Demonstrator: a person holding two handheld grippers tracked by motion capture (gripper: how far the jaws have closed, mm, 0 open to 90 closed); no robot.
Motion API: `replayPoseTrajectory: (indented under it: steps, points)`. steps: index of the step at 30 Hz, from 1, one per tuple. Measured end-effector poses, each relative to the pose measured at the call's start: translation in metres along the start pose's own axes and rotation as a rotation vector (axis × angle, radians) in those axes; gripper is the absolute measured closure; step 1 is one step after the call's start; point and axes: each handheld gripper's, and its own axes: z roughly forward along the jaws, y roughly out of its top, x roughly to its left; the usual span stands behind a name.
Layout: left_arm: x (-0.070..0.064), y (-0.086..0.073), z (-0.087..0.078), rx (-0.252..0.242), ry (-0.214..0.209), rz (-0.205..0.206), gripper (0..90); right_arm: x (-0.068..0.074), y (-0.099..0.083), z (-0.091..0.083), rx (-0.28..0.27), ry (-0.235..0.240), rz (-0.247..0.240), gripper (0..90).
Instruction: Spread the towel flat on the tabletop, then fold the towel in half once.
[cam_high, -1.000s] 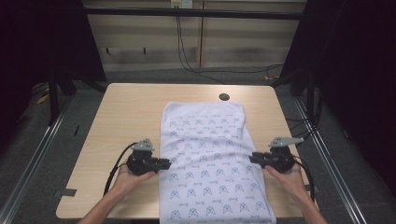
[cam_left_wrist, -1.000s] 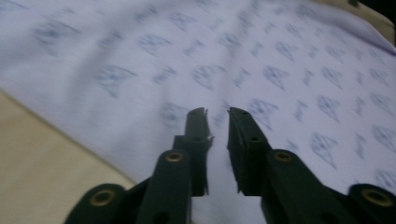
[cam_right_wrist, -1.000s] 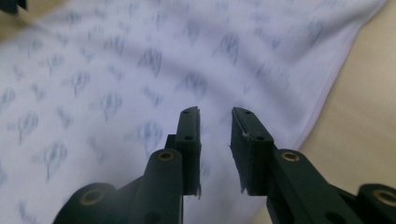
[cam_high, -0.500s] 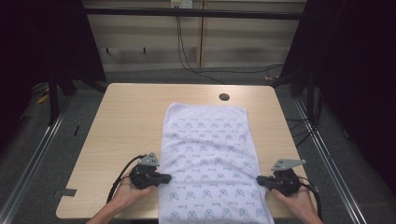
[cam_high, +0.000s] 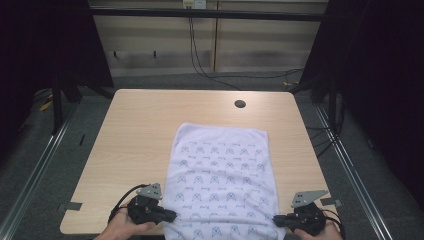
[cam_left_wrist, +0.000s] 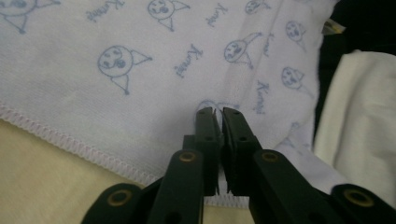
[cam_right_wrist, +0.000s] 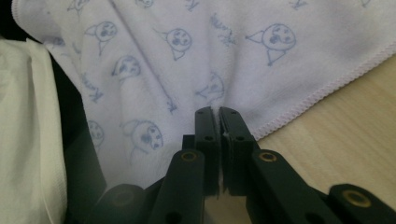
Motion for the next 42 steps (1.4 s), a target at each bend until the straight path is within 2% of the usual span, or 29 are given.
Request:
replayPoseTrajectory:
  steps: [2, 3, 4, 6, 7, 9, 10, 12, 15, 16, 17, 20, 22, 23, 24, 28, 31, 32, 33, 36, 39, 42]
  points:
    - [0.006, 0.002, -0.003, -0.033, 0.013, -0.018, 78.3, 0.0, 0.001, 0.0, -0.005, 0.006, 0.0, 81.3]
    - [0.01, 0.005, -0.004, -0.051, 0.024, -0.021, 77.1, -0.003, 0.003, 0.0, -0.026, -0.01, 0.005, 77.5]
    - [0.015, 0.009, -0.005, -0.075, 0.046, -0.032, 75.8, -0.006, 0.004, -0.001, -0.057, -0.016, 0.028, 77.3]
    - [0.026, 0.018, -0.006, -0.119, 0.069, -0.045, 74.5, -0.014, 0.01, -0.005, -0.127, -0.04, 0.024, 75.7]
    - [0.029, 0.021, -0.006, -0.136, 0.082, -0.05, 74.5, -0.02, 0.014, -0.008, -0.16, -0.063, 0.043, 75.3]
    - [0.042, 0.033, -0.005, -0.172, 0.107, -0.066, 73.7, -0.031, 0.021, -0.009, -0.206, -0.109, 0.054, 72.8]
    - [0.048, 0.038, -0.004, -0.185, 0.12, -0.072, 73.4, -0.036, 0.025, -0.008, -0.222, -0.116, 0.069, 71.8]
    - [0.058, 0.045, -0.001, -0.201, 0.133, -0.088, 73.4, -0.044, 0.033, -0.006, -0.233, -0.153, 0.066, 69.5]
    - [0.075, 0.055, 0.005, -0.211, 0.165, -0.101, 73.0, -0.058, 0.045, -0.002, -0.256, -0.165, 0.078, 65.5]
    - [0.082, 0.058, 0.007, -0.215, 0.162, -0.12, 72.8, -0.061, 0.049, -0.001, -0.259, -0.172, 0.083, 64.7]
    - [0.085, 0.06, 0.008, -0.214, 0.171, -0.118, 72.1, -0.065, 0.053, 0.0, -0.269, -0.174, 0.09, 63.7]
    - [0.1, 0.072, 0.011, -0.227, 0.229, -0.121, 69.7, -0.073, 0.066, 0.007, -0.264, -0.202, 0.091, 61.7]
    - [0.107, 0.077, 0.013, -0.241, 0.233, -0.135, 69.7, -0.077, 0.074, 0.012, -0.26, -0.214, 0.087, 61.3]
    - [0.11, 0.078, 0.015, -0.233, 0.241, -0.131, 70.4, -0.08, 0.078, 0.016, -0.252, -0.225, 0.083, 61.2]
    - [0.112, 0.08, 0.018, -0.211, 0.256, -0.12, 71.2, -0.081, 0.083, 0.02, -0.247, -0.231, 0.078, 61.2]
    - [0.114, 0.078, 0.03, -0.156, 0.276, -0.099, 77.6, -0.088, 0.097, 0.036, -0.221, -0.249, 0.056, 60.8]
    - [0.111, 0.077, 0.03, -0.15, 0.288, -0.096, 80.3, -0.094, 0.104, 0.05, -0.194, -0.265, 0.061, 60.8]
    - [0.11, 0.076, 0.03, -0.157, 0.29, -0.092, 81.3, -0.095, 0.104, 0.052, -0.189, -0.276, 0.048, 60.6]
    - [0.109, 0.076, 0.03, -0.15, 0.296, -0.085, 82.6, -0.096, 0.104, 0.056, -0.177, -0.275, 0.064, 60.2]
    - [0.108, 0.074, 0.029, -0.153, 0.29, -0.088, 85.1, -0.097, 0.102, 0.062, -0.15, -0.284, 0.05, 62.0]
    - [0.105, 0.068, 0.028, -0.157, 0.256, -0.089, 87.8, -0.092, 0.1, 0.06, -0.127, -0.293, 0.032, 75.1]
    - [0.093, 0.061, 0.025, -0.139, 0.226, -0.073, 88.5, -0.084, 0.094, 0.057, -0.124, -0.285, 0.028, 84.0]
